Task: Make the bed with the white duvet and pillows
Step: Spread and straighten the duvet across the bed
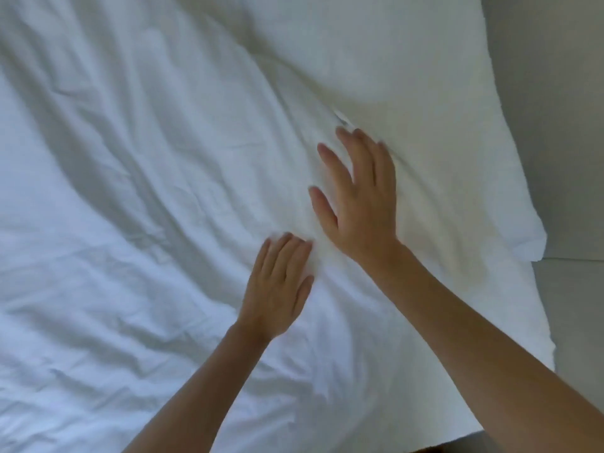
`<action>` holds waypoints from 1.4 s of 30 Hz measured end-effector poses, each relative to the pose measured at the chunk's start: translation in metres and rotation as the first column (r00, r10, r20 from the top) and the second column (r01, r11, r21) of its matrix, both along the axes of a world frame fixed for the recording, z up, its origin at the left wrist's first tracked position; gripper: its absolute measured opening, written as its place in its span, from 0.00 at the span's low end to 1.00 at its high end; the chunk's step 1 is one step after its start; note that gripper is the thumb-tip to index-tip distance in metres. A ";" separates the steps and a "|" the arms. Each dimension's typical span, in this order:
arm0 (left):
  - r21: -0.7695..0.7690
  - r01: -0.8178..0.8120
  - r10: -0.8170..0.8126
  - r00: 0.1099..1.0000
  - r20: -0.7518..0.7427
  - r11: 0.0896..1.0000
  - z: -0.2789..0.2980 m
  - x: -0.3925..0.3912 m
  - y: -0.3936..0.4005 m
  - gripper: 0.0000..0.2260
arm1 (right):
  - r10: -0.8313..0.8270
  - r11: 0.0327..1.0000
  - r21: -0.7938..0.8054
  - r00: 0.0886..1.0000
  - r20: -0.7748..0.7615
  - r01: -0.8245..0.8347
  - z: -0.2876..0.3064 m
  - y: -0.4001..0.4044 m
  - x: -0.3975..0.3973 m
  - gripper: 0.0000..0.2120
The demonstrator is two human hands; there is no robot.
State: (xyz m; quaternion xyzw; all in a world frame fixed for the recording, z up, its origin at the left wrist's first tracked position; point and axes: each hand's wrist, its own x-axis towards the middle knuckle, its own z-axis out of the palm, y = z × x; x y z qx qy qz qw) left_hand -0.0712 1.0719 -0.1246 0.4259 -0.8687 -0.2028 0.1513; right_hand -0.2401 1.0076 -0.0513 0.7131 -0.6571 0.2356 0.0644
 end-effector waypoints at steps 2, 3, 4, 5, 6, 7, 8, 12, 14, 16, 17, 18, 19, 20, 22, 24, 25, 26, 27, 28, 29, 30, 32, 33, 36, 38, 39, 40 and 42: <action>-0.095 -0.169 0.166 0.985 -0.034 0.981 0.018 0.012 -0.066 0.20 | -0.089 0.996 0.032 0.995 0.052 0.087 0.028 -0.077 0.008 0.19; -0.150 -0.246 0.241 0.969 -0.054 0.958 0.029 0.016 -0.100 0.20 | -0.160 0.981 0.126 0.980 0.116 0.145 0.038 -0.111 0.006 0.18; -0.207 -0.295 0.286 0.955 -0.073 0.933 0.041 0.017 -0.134 0.20 | -0.254 0.945 0.254 0.951 0.173 0.206 0.041 -0.143 0.000 0.17; -0.260 -0.318 0.306 0.948 -0.085 0.912 0.053 0.017 -0.166 0.19 | -0.352 0.880 0.402 0.915 0.198 0.252 0.041 -0.169 -0.006 0.16; -0.302 -0.322 0.311 0.947 -0.086 0.897 0.065 0.013 -0.194 0.19 | -0.416 0.808 0.524 0.891 0.180 0.271 0.038 -0.187 -0.013 0.14; -0.328 -0.305 0.297 0.952 -0.074 0.894 0.077 0.007 -0.219 0.19 | -0.425 0.761 0.589 0.895 0.134 0.273 0.033 -0.198 -0.017 0.13; -0.335 -0.264 0.264 0.963 -0.045 0.904 0.086 -0.001 -0.240 0.19 | -0.396 0.739 0.622 0.914 0.089 0.260 0.028 -0.201 -0.017 0.13; -0.142 -0.017 0.040 0.986 0.162 0.990 0.091 -0.027 -0.299 0.22 | -0.241 0.705 0.699 0.968 0.073 0.123 0.004 -0.182 0.009 0.23; -0.015 0.041 -0.034 0.956 0.292 0.999 0.076 -0.023 -0.316 0.21 | -0.278 0.623 0.779 0.951 0.134 0.072 0.000 -0.174 0.018 0.30; 0.084 0.064 -0.092 0.917 0.389 0.994 0.064 -0.009 -0.322 0.20 | -0.324 0.561 0.827 0.927 0.191 0.025 0.004 -0.169 0.019 0.34; 0.109 0.081 -0.119 0.903 0.412 0.991 0.060 -0.001 -0.323 0.21 | -0.334 0.540 0.841 0.916 0.223 -0.008 0.004 -0.167 0.021 0.35; 0.110 0.102 -0.140 0.893 0.428 0.989 0.058 0.009 -0.324 0.22 | -0.331 0.537 0.842 0.906 0.266 -0.051 0.004 -0.162 0.025 0.35; 0.075 0.135 -0.155 0.881 0.448 0.988 0.056 0.019 -0.325 0.25 | -0.320 0.554 0.827 0.895 0.312 -0.090 0.003 -0.156 0.032 0.34; 0.004 0.174 -0.155 0.864 0.479 0.985 0.054 0.030 -0.327 0.27 | -0.304 0.584 0.804 0.888 0.345 -0.112 0.003 -0.148 0.042 0.33; -0.107 0.241 -0.143 0.819 0.555 0.965 0.053 0.052 -0.332 0.31 | -0.224 0.668 0.737 0.916 0.332 -0.103 0.003 -0.128 0.067 0.30; -0.107 0.280 -0.171 0.800 0.575 0.954 0.054 0.072 -0.335 0.31 | -0.111 0.747 0.657 0.955 0.277 -0.104 0.000 -0.106 0.094 0.27; -0.103 0.318 -0.207 0.796 0.569 0.942 0.054 0.080 -0.336 0.30 | -0.055 0.781 0.613 0.966 0.252 -0.115 -0.002 -0.095 0.107 0.24; -0.098 0.364 -0.252 0.791 0.557 0.926 0.053 0.088 -0.335 0.28 | -0.012 0.812 0.572 0.976 0.218 -0.118 -0.006 -0.085 0.121 0.22; -0.098 0.412 -0.300 0.787 0.540 0.906 0.053 0.095 -0.332 0.27 | 0.015 0.839 0.530 0.979 0.205 -0.124 -0.008 -0.076 0.133 0.21; -0.109 0.452 -0.338 0.787 0.516 0.885 0.053 0.104 -0.328 0.25 | 0.042 0.855 0.498 0.978 0.206 -0.141 -0.011 -0.069 0.144 0.22; -0.134 0.478 -0.361 0.792 0.492 0.868 0.053 0.113 -0.324 0.24 | 0.073 0.866 0.473 0.977 0.200 -0.161 -0.015 -0.062 0.153 0.22; -0.163 0.487 -0.366 0.802 0.471 0.858 0.051 0.125 -0.320 0.22 | 0.108 0.871 0.456 0.976 0.188 -0.184 -0.020 -0.053 0.161 0.24; -0.214 0.457 -0.336 0.837 0.433 0.863 0.046 0.148 -0.309 0.19 | 0.178 0.870 0.430 0.967 0.184 -0.241 -0.027 -0.038 0.174 0.25; -0.238 0.428 -0.305 0.854 0.421 0.872 0.041 0.160 -0.302 0.21 | 0.203 0.867 0.422 0.961 0.189 -0.266 -0.031 -0.033 0.180 0.25; -0.305 0.299 -0.159 0.898 0.410 0.904 0.029 0.181 -0.282 0.30 | 0.244 0.844 0.419 0.936 0.255 -0.334 -0.035 -0.023 0.192 0.20; -0.373 0.183 -0.034 0.928 0.372 0.910 0.025 0.193 -0.268 0.32 | 0.167 0.866 0.395 0.923 0.348 -0.306 -0.030 -0.027 0.193 0.17; -0.401 0.131 0.012 0.942 0.335 0.907 0.026 0.201 -0.261 0.30 | 0.088 0.895 0.369 0.909 0.407 -0.252 -0.027 -0.035 0.192 0.18; -0.421 0.086 0.048 0.953 0.297 0.903 0.027 0.210 -0.253 0.28 | -0.002 0.922 0.346 0.891 0.454 -0.175 -0.023 -0.046 0.191 0.19; -0.446 0.014 0.104 0.966 0.238 0.895 0.029 0.229 -0.234 0.26 | -0.180 0.937 0.348 0.848 0.498 -0.005 -0.015 -0.081 0.197 0.20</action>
